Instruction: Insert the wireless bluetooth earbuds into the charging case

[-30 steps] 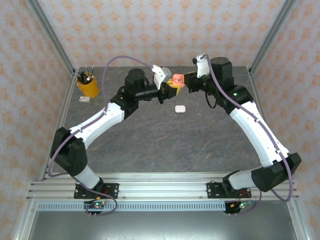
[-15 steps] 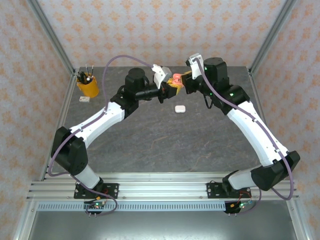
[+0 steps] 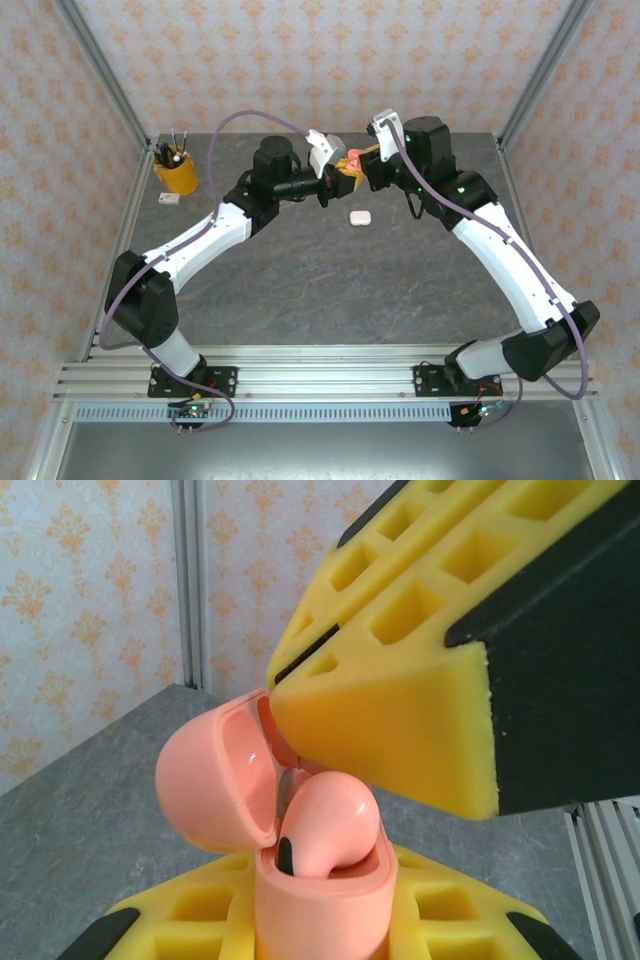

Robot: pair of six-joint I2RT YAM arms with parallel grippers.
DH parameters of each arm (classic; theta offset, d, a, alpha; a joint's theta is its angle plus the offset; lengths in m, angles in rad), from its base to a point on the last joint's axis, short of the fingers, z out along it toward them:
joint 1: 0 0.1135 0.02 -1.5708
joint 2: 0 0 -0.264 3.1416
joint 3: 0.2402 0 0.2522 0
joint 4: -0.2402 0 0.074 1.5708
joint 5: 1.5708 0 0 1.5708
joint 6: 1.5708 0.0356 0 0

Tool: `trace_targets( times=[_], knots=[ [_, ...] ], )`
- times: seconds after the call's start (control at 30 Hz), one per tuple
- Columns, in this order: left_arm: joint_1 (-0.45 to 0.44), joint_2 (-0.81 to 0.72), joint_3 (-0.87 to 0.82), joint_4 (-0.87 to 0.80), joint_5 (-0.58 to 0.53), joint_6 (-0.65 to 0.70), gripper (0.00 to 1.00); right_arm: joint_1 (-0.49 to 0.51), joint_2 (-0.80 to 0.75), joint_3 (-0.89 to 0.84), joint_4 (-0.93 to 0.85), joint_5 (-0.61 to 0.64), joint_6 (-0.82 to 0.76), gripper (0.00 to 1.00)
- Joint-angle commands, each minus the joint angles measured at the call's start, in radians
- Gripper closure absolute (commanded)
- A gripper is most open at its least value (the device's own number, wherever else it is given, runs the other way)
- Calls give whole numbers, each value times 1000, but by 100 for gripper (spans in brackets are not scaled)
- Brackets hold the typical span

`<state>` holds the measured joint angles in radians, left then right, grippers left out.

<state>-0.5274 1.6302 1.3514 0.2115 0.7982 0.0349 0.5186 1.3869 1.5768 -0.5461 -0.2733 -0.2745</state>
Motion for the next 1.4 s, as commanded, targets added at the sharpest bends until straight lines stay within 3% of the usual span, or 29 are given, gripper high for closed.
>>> trace_targets(
  times=[0.0,0.47,0.73,1.0,1.1,1.23,1.37],
  knots=[
    [8,5,39,61,18,-2,100,6,9,22,-12,-8,-4,87],
    [9,-4,-14,142,3,-35,100,1,39,125,32,36,120,59],
    [8,-15,-56,211,-27,-57,100,-66,52,256,52,-3,358,47],
    [9,-41,-116,299,-91,-55,100,-120,125,386,-167,-68,602,52],
    [9,-42,-121,306,-93,-55,100,-121,145,403,-240,-99,628,61],
    [9,-49,-140,329,-100,-53,100,-141,165,406,-313,-126,639,80],
    [9,-58,-165,371,-114,-52,100,-165,167,366,-321,-182,666,90]
  ],
)
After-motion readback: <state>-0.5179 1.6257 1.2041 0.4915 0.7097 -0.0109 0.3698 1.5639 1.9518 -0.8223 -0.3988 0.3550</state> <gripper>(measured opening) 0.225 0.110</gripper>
